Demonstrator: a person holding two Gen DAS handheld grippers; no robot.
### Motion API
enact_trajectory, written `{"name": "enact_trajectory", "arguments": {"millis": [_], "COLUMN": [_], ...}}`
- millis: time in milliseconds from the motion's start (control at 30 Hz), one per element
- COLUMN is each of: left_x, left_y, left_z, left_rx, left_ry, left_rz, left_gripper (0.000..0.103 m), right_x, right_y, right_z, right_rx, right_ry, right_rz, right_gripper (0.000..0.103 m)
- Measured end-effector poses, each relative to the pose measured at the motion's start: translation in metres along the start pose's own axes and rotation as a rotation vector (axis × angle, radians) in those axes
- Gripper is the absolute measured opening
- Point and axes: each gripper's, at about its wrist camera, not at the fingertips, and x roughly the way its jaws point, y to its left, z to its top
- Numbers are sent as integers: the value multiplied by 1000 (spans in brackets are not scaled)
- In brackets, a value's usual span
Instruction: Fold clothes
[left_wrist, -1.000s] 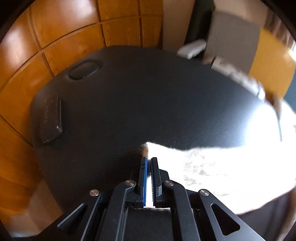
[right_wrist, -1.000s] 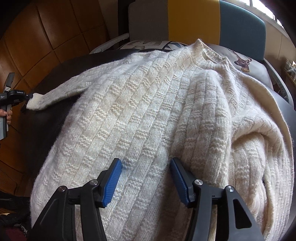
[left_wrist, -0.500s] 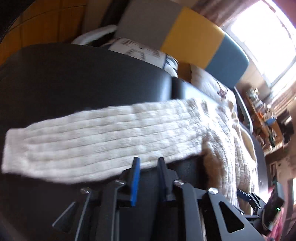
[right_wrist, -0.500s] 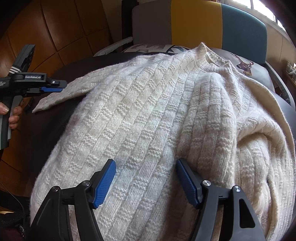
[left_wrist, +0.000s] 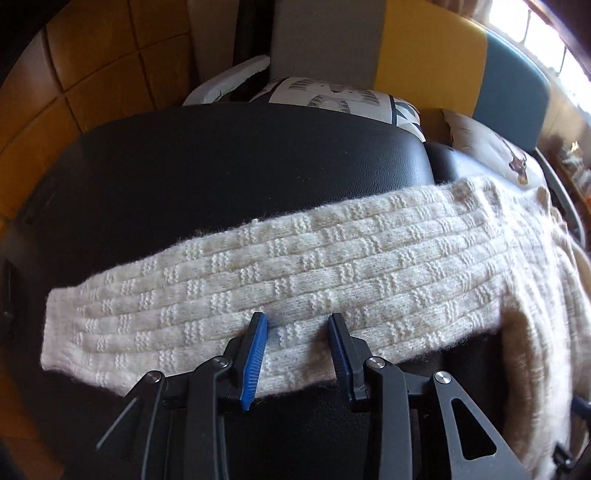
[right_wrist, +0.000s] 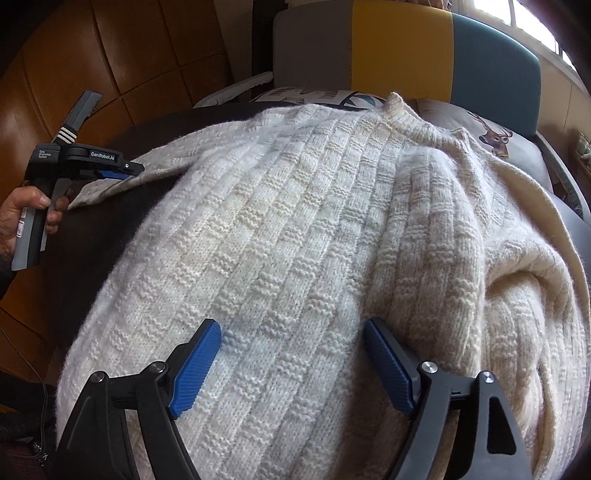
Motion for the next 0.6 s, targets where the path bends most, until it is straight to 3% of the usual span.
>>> {"name": "enact_trajectory", "arguments": {"millis": [100,167,233,433,500,600], "left_x": [-28,-41,-54,-61,-63,-66], "left_y": [-5,-20,-36,-123,-153,-197], "left_z": [-8,-15,-22,-48,-57,-71], "left_rx": [-42,-14,18,217,285,386], "left_ry": [-41,-48,-54,-37,-31,-23], "left_rz": [-131,-209,-286,-359,-383,-417], "left_gripper": [35,35,36,37,37,38], "right_x": [-28,-52,-68,-106,-110,-96], "right_y": [-22,-43,-71,-161,-184,-198], "right_z": [11,20,21,19,8,-9], "right_rx": [107,193,257,430,462,441], "right_ry": [-67,-147,-166,-172,-145,-48], "right_rz": [90,92,41,-156,-174,-210], "right_gripper": [75,75,75,73,61,51]}}
